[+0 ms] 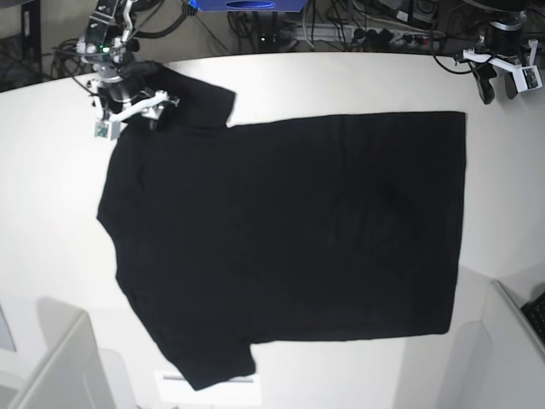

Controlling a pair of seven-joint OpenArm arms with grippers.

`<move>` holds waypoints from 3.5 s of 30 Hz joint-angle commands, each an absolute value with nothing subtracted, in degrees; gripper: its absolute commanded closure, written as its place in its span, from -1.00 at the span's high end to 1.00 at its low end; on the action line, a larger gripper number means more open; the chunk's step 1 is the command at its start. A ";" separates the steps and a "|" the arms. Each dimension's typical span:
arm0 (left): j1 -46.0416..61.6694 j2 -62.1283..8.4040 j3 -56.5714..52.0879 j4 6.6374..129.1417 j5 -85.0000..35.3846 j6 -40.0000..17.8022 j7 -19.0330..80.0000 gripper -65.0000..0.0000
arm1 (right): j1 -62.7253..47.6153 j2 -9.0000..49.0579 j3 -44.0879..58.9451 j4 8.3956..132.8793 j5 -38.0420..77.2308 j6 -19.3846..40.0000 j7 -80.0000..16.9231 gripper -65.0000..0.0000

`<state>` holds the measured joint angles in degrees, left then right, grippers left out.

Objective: Fold the T-shirt properly

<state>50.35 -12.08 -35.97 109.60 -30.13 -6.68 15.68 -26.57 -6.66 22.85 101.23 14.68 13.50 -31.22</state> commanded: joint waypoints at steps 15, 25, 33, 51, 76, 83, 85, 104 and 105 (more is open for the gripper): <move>50.07 -12.18 -36.62 110.11 -30.55 -6.64 14.29 -0.05 | -26.68 -6.46 22.99 101.58 14.90 13.41 -32.13 -0.63; 49.36 -11.74 -36.18 110.02 -30.55 -6.64 14.37 -0.05 | -26.77 -6.46 22.99 101.58 14.90 13.41 -32.13 -1.00; 46.29 -11.74 -36.18 110.02 -30.55 -6.64 22.37 0.24 | -26.86 -6.46 23.08 101.58 14.90 13.41 -32.13 -1.00; 43.56 -10.24 -38.99 111.69 -30.46 -6.64 27.03 0.32 | -26.86 -6.29 23.08 101.76 14.90 13.41 -32.13 -1.00; 41.63 -8.92 -45.14 111.34 -36.79 -6.73 27.65 -1.00 | -26.77 -5.93 26.07 101.85 15.16 13.41 -32.13 -1.00; 41.63 -8.75 -44.70 111.25 -36.97 -6.73 27.65 0.45 | -26.77 -5.93 25.89 101.85 15.16 13.41 -32.13 -1.00; 41.63 -8.75 -44.70 111.25 -37.05 -6.73 27.65 0.86 | -26.77 -5.93 25.89 101.93 15.16 13.41 -32.84 -1.00; 35.03 -8.84 -30.29 102.55 -36.88 -6.73 27.56 1.00 | -26.42 -5.93 26.07 102.02 15.16 13.49 -36.62 -1.00; 34.77 -8.84 -29.49 102.55 -36.79 -6.73 27.56 1.00 | -26.42 -5.93 26.07 102.02 15.16 13.49 -36.62 -1.00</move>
